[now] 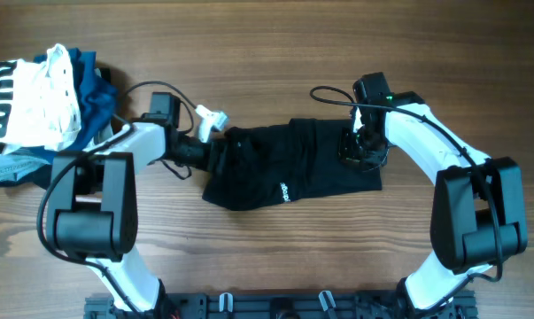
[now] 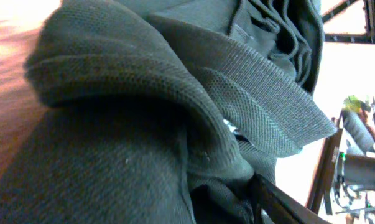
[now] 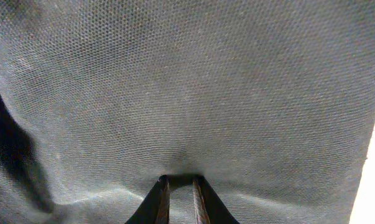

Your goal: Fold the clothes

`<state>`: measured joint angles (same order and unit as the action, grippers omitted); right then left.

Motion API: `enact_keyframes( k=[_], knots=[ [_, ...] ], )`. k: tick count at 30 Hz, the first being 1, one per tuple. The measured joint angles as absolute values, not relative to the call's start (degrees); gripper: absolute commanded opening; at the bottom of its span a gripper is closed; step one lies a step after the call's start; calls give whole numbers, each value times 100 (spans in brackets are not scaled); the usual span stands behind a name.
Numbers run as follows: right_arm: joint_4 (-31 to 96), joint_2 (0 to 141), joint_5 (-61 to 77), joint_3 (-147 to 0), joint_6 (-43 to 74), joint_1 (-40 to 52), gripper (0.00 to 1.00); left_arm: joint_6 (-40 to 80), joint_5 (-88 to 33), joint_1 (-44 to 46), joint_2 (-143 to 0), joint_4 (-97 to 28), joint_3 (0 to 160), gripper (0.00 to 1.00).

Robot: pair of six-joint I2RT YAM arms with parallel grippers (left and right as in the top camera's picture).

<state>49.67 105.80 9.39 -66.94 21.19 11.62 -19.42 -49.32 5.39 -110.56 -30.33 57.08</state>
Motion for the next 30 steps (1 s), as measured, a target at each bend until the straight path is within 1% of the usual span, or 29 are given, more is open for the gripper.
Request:
enact_keyframes(
  k=[1, 2, 3, 5, 6, 8, 10, 11, 14, 17, 20, 23, 26, 28, 30],
  knots=[
    [4965, 10580, 939, -6694, 2119, 1162, 14, -1955, -4980, 598, -11065, -3030, 5704, 90],
    [4965, 10580, 939, -6694, 2119, 1162, 14, -1979, -5089, 639, -11076, -3035, 5693, 98],
    [4969, 10580, 939, -6694, 2117, 1162, 14, -2003, -5290, 655, -11080, -3048, 5682, 96],
    [4965, 10580, 941, -6694, 2119, 1162, 14, -2025, -5566, 648, -11080, -3059, 5673, 88],
    [4967, 10580, 941, -6694, 2117, 1162, 14, -2025, -5579, 644, -11083, -3061, 5671, 77],
    [4965, 10580, 939, -6694, 2119, 1162, 14, -2003, -5570, 631, -11120, -3070, 5653, 50],
    [4965, 10580, 941, -6694, 2117, 1162, 14, -2014, -5489, 637, -11183, -3087, 5616, 10],
    [4967, 10580, 939, -6694, 2119, 1162, 14, -2001, -5450, 644, -11214, -3100, 5590, 4],
    [4967, 10580, 941, -6694, 2119, 1162, 13, -1780, -5343, 648, -11233, -3076, 5568, 4],
    [4967, 10580, 941, -6694, 2119, 1162, 13, -1116, -5146, 513, -11231, -3214, 5616, 4],
    [4982, 10580, 947, -6694, 2119, 1162, 13, -696, -4974, 97, -11161, -3605, 5798, 4],
    [4989, 10580, 1149, -6694, 2036, 1162, 14, -266, -4810, -331, -10676, -3990, 6173, 4],
    [4998, 10580, 1612, -6694, 1828, 1162, 15, 412, -4801, -268, -10020, -3850, 6342, 4],
    [4974, 10580, 1706, -6694, 1787, 1162, 17, 849, -4797, -110, -9708, -3708, 6357, 4],
    [4849, 10580, 1761, -6694, 1769, 1142, 17, 1214, -4792, 97, -9504, -3509, 6361, 4]
  ],
)
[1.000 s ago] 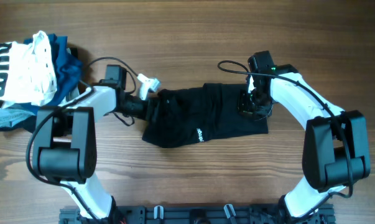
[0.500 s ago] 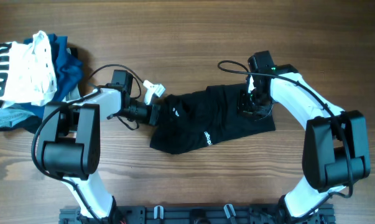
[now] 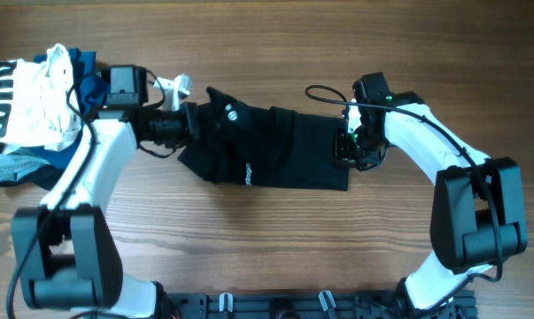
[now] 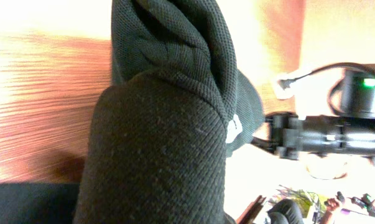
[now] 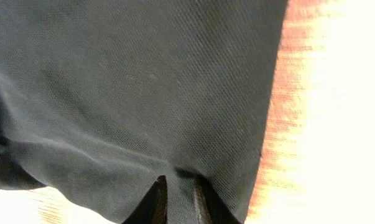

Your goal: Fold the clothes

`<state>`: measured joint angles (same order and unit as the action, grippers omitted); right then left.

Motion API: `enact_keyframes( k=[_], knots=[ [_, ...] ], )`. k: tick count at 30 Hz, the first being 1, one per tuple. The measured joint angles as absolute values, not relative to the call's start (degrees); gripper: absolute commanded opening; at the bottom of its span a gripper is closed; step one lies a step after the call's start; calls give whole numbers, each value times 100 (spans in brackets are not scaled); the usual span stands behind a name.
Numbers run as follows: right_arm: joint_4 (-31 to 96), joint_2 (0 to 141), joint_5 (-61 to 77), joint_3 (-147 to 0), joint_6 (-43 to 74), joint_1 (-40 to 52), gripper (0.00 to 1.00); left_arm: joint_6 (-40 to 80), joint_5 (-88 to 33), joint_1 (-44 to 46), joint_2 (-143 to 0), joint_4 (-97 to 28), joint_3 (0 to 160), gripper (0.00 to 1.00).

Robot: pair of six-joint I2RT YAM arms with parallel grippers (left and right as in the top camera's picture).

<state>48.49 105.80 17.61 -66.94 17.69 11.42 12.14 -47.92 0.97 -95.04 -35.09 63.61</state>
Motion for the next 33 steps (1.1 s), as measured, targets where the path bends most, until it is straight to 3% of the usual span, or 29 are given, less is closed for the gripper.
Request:
enact_keyframes(
  k=[8, 16, 18, 23, 26, 30, 33],
  knots=[
    [4731, 10580, 1645, -6694, 1802, 1039, 17, 2633, -3806, 1326, -9236, -3114, 6368, 4],
    [4764, 10580, 1623, -6692, 1883, 1039, 16, 4045, -2338, 2740, -9233, -1758, 6377, 4],
    [4770, 10580, 1623, -6692, 1885, 1039, 19, 4187, -1914, 3081, -9238, -1623, 6377, 13],
    [4770, 10580, 1619, -6689, 1942, 1039, 39, 4377, -1448, 3616, -9498, -1046, 6383, 34],
    [4816, 10580, 1601, -6687, 1946, 1039, 40, 4390, -1313, 3780, -9653, -974, 6383, 48],
    [5015, 10575, 1540, -6689, 1944, 1011, 47, 4405, -1133, 3706, -9660, -985, 6383, 51],
    [5253, 10366, 1441, -6694, 1826, 832, 61, 4381, -1094, 3546, -9660, -1142, 6383, 52]
  ],
)
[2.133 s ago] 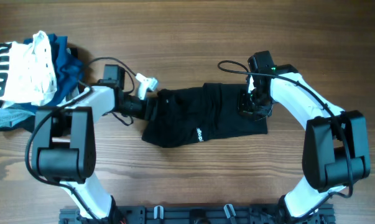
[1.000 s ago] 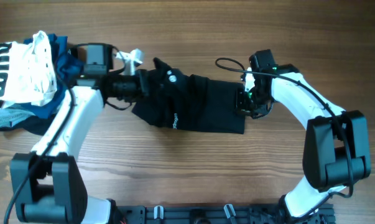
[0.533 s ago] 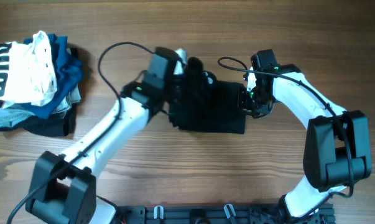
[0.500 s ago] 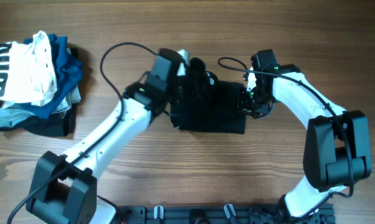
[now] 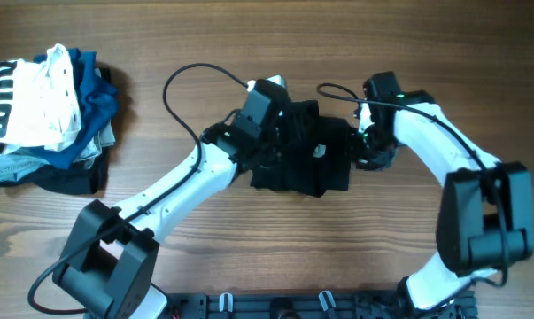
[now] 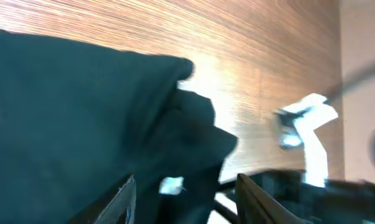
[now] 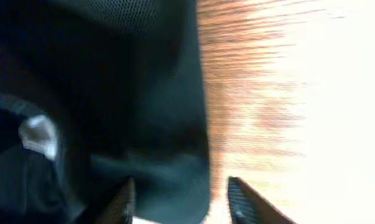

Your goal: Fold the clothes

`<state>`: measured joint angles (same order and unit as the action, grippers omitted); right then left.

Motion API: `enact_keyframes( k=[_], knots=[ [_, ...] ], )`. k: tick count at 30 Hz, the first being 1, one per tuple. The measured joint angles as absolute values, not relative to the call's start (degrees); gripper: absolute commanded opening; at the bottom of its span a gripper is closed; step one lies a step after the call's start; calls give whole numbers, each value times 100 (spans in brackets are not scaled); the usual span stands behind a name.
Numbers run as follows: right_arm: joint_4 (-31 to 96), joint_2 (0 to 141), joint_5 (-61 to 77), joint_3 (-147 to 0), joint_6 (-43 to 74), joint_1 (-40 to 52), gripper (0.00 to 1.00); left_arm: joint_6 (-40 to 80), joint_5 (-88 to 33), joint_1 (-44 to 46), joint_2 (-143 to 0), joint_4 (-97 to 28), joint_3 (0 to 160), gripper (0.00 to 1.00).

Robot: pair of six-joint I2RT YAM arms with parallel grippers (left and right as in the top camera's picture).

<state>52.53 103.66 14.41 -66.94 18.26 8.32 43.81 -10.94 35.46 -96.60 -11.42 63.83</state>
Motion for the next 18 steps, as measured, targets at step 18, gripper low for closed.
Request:
enact_keyframes(
  k=[18],
  knots=[
    [4195, 9861, 2401, -6112, 1420, 1015, 36, 2705, -1028, 2908, -9631, -2576, 6399, 52]
  ],
)
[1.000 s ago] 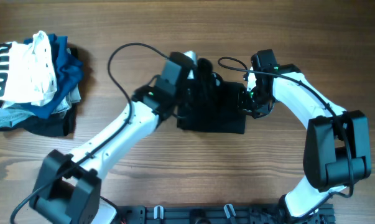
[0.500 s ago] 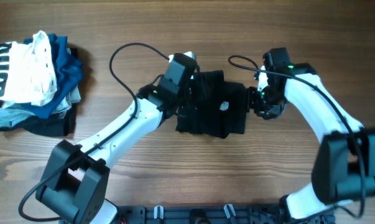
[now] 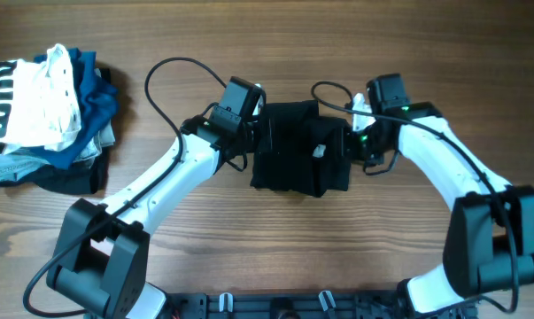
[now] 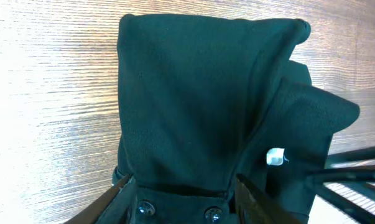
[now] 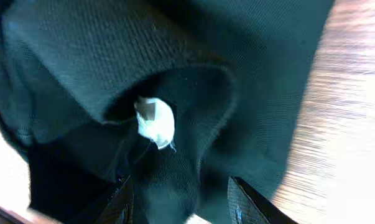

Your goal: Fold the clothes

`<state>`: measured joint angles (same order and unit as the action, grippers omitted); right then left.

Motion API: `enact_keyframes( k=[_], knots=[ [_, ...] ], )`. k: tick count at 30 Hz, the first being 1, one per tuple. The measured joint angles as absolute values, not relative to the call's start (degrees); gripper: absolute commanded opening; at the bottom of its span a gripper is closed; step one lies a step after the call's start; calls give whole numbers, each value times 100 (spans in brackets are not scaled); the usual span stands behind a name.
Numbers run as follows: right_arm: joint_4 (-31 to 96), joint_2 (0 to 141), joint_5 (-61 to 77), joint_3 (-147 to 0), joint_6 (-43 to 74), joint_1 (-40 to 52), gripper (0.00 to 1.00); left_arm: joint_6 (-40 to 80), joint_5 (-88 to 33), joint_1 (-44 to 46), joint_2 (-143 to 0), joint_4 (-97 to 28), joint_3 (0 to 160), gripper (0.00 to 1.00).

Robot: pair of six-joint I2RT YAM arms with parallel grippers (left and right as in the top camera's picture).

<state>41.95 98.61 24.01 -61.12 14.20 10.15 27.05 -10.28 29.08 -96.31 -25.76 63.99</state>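
A black garment lies folded into a compact block at the table's middle, a small white tag showing on top. My left gripper is at its left edge, open. In the left wrist view the buttoned collar lies between the spread fingers of the left gripper. My right gripper is at the garment's right edge, also open. The right wrist view has the right gripper low over a rolled fold and the tag.
A pile of other clothes, white, blue and dark, sits at the table's far left. Cables from both arms loop above the garment. Bare wooden table lies in front of the garment.
My left gripper was over the garment's top left part and now sits back at its left edge, still open. The right gripper has shifted slightly. The garment keeps its folded shape.
First the garment lay spread wide, with a gripper shut on each end. Then it sat further left, my left gripper holding its left end. After that the left end lay folded over the right part with both grippers open, and now they flank the block.
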Motion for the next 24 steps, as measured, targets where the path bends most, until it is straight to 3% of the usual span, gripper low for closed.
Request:
enact_keyframes(
  k=[2, 7, 17, 18, 19, 21, 22, 24],
  knots=[
    [3957, 9990, 2506, -5999, 1564, 1076, 4, 2698, -1004, 2906, -9631, -2576, 6399, 52],
    [3719, 10062, 2689, -5940, 1712, 1157, 4, 2681, -932, 2906, -9631, -2596, 6399, 53],
    [4998, 8739, 1702, -6689, 1684, 508, 4, 2552, -711, 2906, -9631, -2644, 6399, 54],
    [5019, 8801, 1621, -6689, 1684, 486, 14, 2552, -701, 2908, -9631, -2644, 6399, 55],
    [5019, 8879, 1575, -6689, 1684, 482, 35, 2554, -683, 2908, -9631, -2646, 6399, 56],
    [5033, 9100, 1559, -6689, 1688, 482, 41, 2550, -666, 2908, -9631, -2657, 6399, 59],
    [5048, 9242, 1581, -6689, 1656, 484, 53, 2550, -666, 2908, -9631, -2674, 6399, 59],
    [5059, 9546, 1704, -6689, 1629, 484, 57, 2550, -663, 2906, -9631, -2685, 6399, 60]
  ],
)
